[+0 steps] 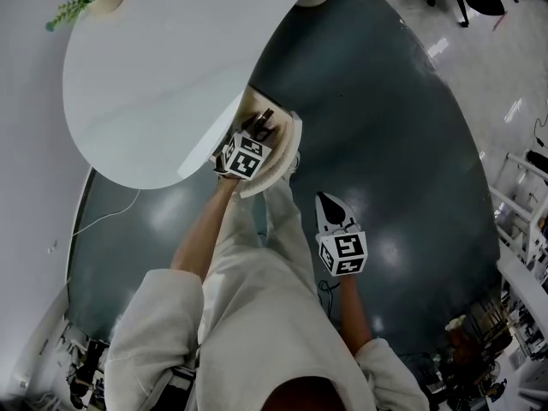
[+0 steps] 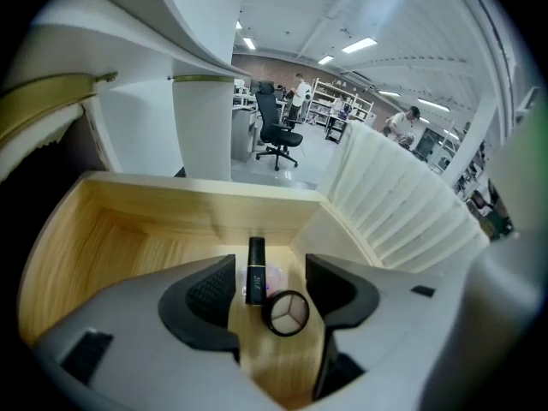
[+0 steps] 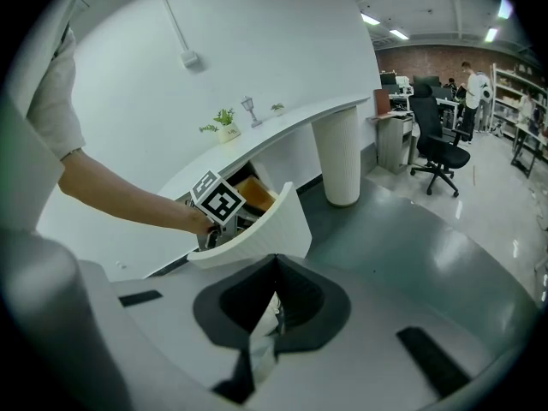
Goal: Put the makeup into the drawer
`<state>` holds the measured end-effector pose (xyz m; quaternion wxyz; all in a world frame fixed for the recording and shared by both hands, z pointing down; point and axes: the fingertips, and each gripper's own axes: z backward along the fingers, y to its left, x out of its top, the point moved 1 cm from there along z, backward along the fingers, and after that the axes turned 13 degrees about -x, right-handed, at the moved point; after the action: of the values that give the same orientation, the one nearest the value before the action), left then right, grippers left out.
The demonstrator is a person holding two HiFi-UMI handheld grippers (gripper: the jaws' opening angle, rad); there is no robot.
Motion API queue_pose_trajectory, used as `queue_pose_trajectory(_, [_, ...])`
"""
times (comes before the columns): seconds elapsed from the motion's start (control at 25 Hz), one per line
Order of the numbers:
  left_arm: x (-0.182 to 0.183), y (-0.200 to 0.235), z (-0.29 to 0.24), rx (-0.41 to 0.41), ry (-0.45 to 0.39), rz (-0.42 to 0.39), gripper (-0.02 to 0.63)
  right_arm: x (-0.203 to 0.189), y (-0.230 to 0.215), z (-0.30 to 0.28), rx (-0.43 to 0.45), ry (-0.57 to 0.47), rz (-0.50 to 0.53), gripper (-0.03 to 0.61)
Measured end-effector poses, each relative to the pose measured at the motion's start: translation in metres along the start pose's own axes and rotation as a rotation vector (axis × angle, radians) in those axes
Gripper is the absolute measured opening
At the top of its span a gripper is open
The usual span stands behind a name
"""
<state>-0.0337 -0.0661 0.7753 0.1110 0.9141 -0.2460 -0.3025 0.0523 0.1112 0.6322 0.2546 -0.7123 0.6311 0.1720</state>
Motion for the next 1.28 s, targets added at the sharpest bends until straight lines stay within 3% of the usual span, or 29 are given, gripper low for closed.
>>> queue_pose_trajectory(0.44, [0.027, -0.041, 0.046, -0.021, -0.087, -0.155, 0.232, 0.009, 0.007, -0.010, 0.005, -0.012, 0.003, -0.003])
queue_pose_trajectory(0.56, [0.034, -0.050, 0.061, -0.024, -0.120, -0.182, 0.200, 0.014, 0.011, -0.012, 0.007, -0.020, 0.006, -0.002])
queue_pose_trajectory(1.0, [0.049, -0.072, 0.131, -0.032, -0.226, -0.140, 0.030, 0.047, 0.018, -0.021, -0.006, -0.081, 0.006, -0.003])
queue_pose_trajectory(1.28, [0.077, -0.083, 0.183, -0.066, -0.324, -0.065, 0.011, 0.089, 0.022, -0.008, -0.024, -0.160, 0.023, -0.003])
